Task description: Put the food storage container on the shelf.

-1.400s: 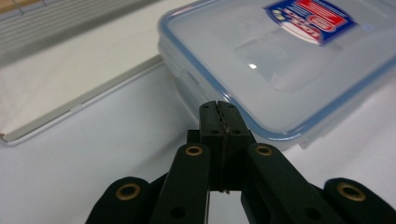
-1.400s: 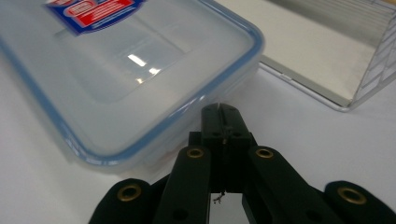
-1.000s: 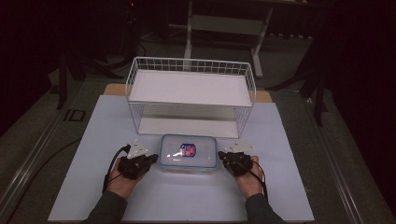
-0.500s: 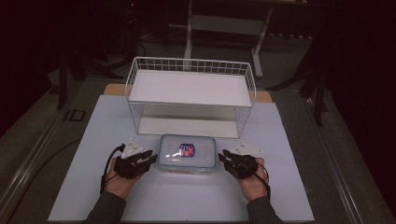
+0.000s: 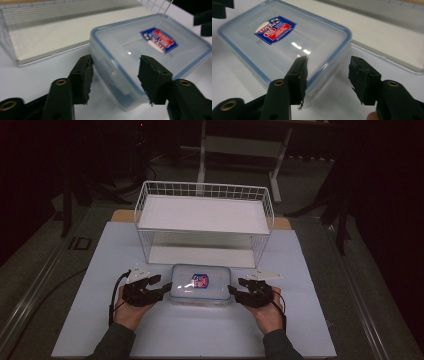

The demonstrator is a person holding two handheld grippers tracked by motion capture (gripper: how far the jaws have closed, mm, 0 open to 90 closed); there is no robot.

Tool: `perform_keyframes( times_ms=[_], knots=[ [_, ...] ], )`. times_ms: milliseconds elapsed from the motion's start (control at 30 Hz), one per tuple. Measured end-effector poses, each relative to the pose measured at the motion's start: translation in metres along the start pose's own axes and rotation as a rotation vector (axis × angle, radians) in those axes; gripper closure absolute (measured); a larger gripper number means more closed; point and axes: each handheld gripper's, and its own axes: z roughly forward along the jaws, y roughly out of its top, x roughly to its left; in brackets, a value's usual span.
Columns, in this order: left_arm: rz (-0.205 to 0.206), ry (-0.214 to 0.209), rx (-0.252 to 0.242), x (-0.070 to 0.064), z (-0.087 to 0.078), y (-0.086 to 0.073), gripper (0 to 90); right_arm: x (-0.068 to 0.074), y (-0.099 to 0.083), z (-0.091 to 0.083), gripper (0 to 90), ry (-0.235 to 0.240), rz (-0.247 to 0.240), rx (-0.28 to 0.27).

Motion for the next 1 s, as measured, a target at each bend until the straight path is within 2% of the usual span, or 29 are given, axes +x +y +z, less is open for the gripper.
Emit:
perform_keyframes(
  times_ms=[100, 267, 300, 333, 367, 533, 567, 633, 667, 800, 833, 1000],
  knots=[
    [-0.014, -0.026, 0.007, -0.002, 0.005, 0.004, 35.8, -0.001, 0.001, 0.004, 41.2, 0.005, 0.03, -0.003],
    [-0.021, -0.028, 0.024, -0.001, 0.011, 0.005, 30.5, -0.004, 0.002, 0.012, 36.7, 0.036, 0.077, 0.012],
    [-0.04, -0.035, 0.031, 0.001, 0.016, 0.006, 30.1, -0.005, 0.001, 0.015, 35.1, 0.04, 0.089, 0.023],
    [-0.04, -0.035, 0.031, 0.001, 0.016, 0.006, 29.8, -0.005, 0.001, 0.015, 35.1, 0.04, 0.089, 0.023],
    [-0.054, -0.039, 0.04, 0.003, 0.021, 0.006, 28.7, -0.006, 0.001, 0.017, 32.3, 0.057, 0.114, 0.023],
    [-0.074, -0.049, 0.066, 0.003, 0.032, 0.006, 23.8, -0.009, 0.001, 0.02, 26.2, 0.083, 0.147, 0.03],
    [-0.086, -0.05, 0.065, 0.003, 0.034, 0.007, 22.8, -0.011, 0.001, 0.022, 20.6, 0.116, 0.172, 0.041],
    [-0.077, -0.042, 0.068, 0.001, 0.037, 0.008, 20.6, -0.011, 0.001, 0.025, 15.3, 0.141, 0.187, 0.061],
    [-0.086, -0.046, 0.071, 0.0, 0.038, 0.008, 20.3, -0.011, 0.001, 0.027, 13.6, 0.152, 0.191, 0.065],
    [-0.106, -0.063, 0.082, 0.0, 0.042, 0.009, 15.2, -0.009, 0.001, 0.032, 12.6, 0.185, 0.215, 0.072],
    [-0.123, -0.074, 0.085, 0.002, 0.043, 0.009, 14.7, -0.009, 0.001, 0.035, 12.7, 0.194, 0.225, 0.075],
    [-0.147, -0.1, 0.095, 0.006, 0.045, 0.008, 14.2, -0.007, 0.0, 0.04, 11.0, 0.225, 0.241, 0.091]
  ],
)
